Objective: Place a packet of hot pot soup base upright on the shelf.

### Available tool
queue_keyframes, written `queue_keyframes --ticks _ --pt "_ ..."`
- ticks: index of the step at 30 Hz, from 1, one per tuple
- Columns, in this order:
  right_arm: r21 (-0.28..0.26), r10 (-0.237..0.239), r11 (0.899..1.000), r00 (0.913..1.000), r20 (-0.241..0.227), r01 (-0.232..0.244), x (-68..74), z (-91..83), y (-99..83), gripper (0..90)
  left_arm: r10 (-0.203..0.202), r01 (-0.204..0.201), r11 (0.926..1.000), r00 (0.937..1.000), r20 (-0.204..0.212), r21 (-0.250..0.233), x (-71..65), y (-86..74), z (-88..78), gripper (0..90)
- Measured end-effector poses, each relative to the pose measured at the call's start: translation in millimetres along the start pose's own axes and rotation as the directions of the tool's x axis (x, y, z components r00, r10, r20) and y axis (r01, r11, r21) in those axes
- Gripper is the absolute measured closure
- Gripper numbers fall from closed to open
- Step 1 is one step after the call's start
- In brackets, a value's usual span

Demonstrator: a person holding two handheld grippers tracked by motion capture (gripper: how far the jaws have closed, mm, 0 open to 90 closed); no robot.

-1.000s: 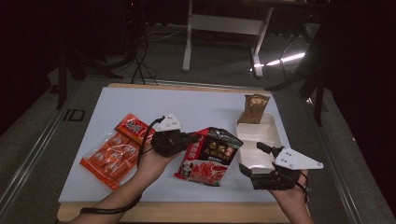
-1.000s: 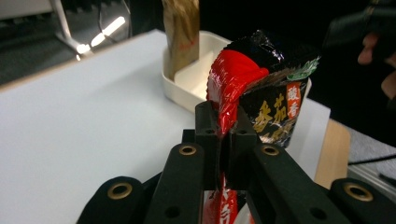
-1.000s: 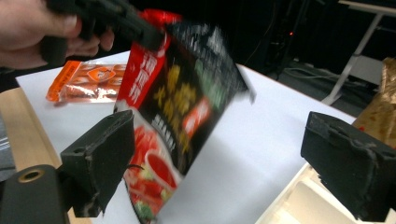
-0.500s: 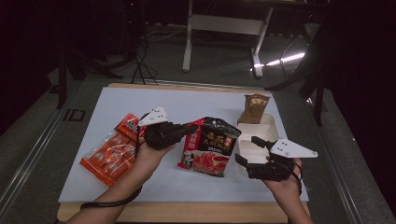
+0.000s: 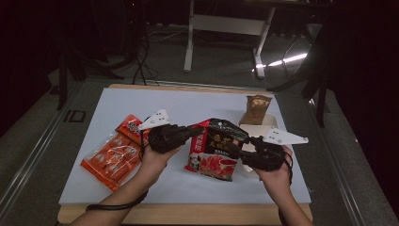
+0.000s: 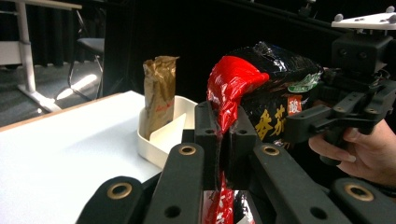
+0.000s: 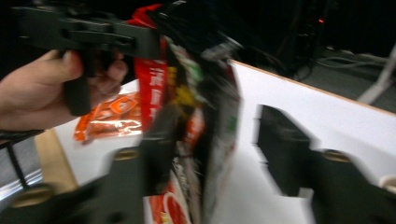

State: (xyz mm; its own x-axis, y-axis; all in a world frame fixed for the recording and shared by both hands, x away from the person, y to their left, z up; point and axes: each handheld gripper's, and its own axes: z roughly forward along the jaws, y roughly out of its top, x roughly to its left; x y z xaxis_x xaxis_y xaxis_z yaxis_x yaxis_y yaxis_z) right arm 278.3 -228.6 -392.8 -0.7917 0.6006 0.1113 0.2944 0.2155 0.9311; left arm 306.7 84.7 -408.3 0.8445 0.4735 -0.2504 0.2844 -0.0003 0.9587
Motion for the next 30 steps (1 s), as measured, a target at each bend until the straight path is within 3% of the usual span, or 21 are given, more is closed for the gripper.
queue_keyframes --ticks 5,10,16,18,21,27,30 --pt "0.002 -0.013 1.000 0.9999 0.005 0.013 1.4 0.9 7.2 71.1 0.015 -0.015 0.9999 0.9999 -0.001 0.007 -0.1 -4.1 3.7 86.3" --pt "0.021 -0.002 1.000 0.9999 -0.015 0.003 -2.0 0.9 11.1 75.0 -0.003 0.003 1.0000 0.9998 0.018 0.007 4.3 -7.6 4.6 85.3" --pt "-0.015 -0.005 1.000 0.9996 -0.028 0.004 -0.5 -4.3 16.0 76.3 -0.036 0.037 0.9993 0.9975 0.060 -0.011 7.2 -5.4 3.3 78.1" --pt "-0.019 -0.006 1.000 0.9996 -0.028 0.005 -0.1 -5.1 16.7 76.4 -0.027 0.027 0.9996 0.9978 0.060 0.005 7.5 -4.4 2.4 76.5" --pt "-0.008 -0.034 0.999 0.9991 -0.026 0.034 1.3 -5.8 19.6 76.4 -0.041 0.040 0.9991 0.9977 0.054 0.012 9.4 -4.5 -0.1 64.6" --pt "-0.014 -0.036 0.999 0.9991 -0.022 0.036 -2.1 -9.8 25.1 76.4 -0.041 0.041 0.9991 0.9984 0.038 0.012 10.4 -5.6 -9.1 37.2" --pt "-0.041 -0.039 0.998 0.9992 -0.010 0.039 -4.8 -16.2 34.3 76.4 -0.039 0.037 0.9990 0.9969 0.068 0.025 9.7 -9.1 -13.7 19.7"
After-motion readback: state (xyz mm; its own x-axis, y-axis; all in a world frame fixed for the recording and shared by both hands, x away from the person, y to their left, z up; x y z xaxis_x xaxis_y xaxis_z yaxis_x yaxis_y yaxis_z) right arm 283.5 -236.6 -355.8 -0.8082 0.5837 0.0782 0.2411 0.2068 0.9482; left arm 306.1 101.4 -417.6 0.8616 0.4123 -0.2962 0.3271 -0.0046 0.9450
